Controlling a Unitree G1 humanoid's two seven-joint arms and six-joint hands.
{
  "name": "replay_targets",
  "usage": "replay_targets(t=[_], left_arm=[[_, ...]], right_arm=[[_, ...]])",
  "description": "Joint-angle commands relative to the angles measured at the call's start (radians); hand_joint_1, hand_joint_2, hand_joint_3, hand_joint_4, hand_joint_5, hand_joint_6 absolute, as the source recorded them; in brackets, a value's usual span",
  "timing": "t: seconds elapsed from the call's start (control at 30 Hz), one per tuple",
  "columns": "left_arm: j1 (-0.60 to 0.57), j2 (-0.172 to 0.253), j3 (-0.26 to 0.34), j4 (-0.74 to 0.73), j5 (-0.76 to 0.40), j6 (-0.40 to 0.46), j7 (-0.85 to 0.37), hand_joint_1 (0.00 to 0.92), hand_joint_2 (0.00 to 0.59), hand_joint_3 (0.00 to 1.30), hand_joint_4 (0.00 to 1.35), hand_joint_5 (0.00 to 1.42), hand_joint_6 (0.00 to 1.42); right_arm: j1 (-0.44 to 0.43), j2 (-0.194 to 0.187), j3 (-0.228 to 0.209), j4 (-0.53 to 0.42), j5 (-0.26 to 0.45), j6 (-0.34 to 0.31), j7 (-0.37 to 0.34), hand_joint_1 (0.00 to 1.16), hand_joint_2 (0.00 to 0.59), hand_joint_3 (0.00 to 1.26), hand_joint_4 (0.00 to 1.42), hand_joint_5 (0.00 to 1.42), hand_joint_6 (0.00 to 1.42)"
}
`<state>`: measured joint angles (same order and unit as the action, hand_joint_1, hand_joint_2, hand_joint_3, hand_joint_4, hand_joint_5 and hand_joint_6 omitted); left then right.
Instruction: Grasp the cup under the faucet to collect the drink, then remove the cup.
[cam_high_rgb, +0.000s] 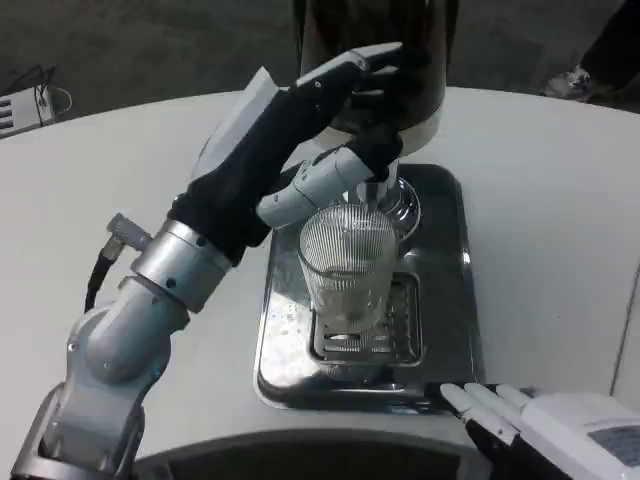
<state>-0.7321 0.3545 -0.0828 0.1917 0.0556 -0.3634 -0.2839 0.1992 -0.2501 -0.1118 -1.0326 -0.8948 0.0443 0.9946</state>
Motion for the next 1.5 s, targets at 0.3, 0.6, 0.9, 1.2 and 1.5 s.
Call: replay_targets(t=[0.3,0.6,0.9,1.2,1.5], left_arm=[[-0.151,0.053,-0.033,0.178,-0.007,0.003,-0.25,0.0,0.056,0.2,0.18,0.27,0.31],[-0.174,0.097,-0.066,0.185,0.052,-0.085,-0.298,0.0,0.049,0.16,0.11,0.2,0.24],[-0.18,0.109,-0.091,0.197,0.087,-0.132,-0.295,0.0,0.048,0.17,0.09,0.17,0.23],[-0.188,0.108,-0.109,0.221,0.13,-0.179,-0.284,0.0,0.05,0.18,0.09,0.17,0.23],[-0.187,0.112,-0.111,0.231,0.136,-0.192,-0.283,0.0,0.05,0.19,0.09,0.17,0.23]], right_arm=[[0.003,-0.014,-0.005,-0.015,0.024,0.027,-0.018,0.49,0.433,0.0,0.0,0.0,0.0],[0.001,-0.024,-0.005,-0.014,0.058,0.101,-0.025,0.49,0.433,0.0,0.0,0.0,0.0],[-0.007,-0.052,-0.011,-0.001,0.112,0.205,-0.048,0.49,0.433,0.0,0.0,0.0,0.0],[-0.006,-0.047,-0.029,0.035,0.212,0.32,-0.113,0.49,0.433,0.0,0.0,0.0,0.0],[0.016,0.092,-0.092,0.163,0.466,0.281,-0.404,0.65,0.277,0.0,0.0,0.07,0.05]])
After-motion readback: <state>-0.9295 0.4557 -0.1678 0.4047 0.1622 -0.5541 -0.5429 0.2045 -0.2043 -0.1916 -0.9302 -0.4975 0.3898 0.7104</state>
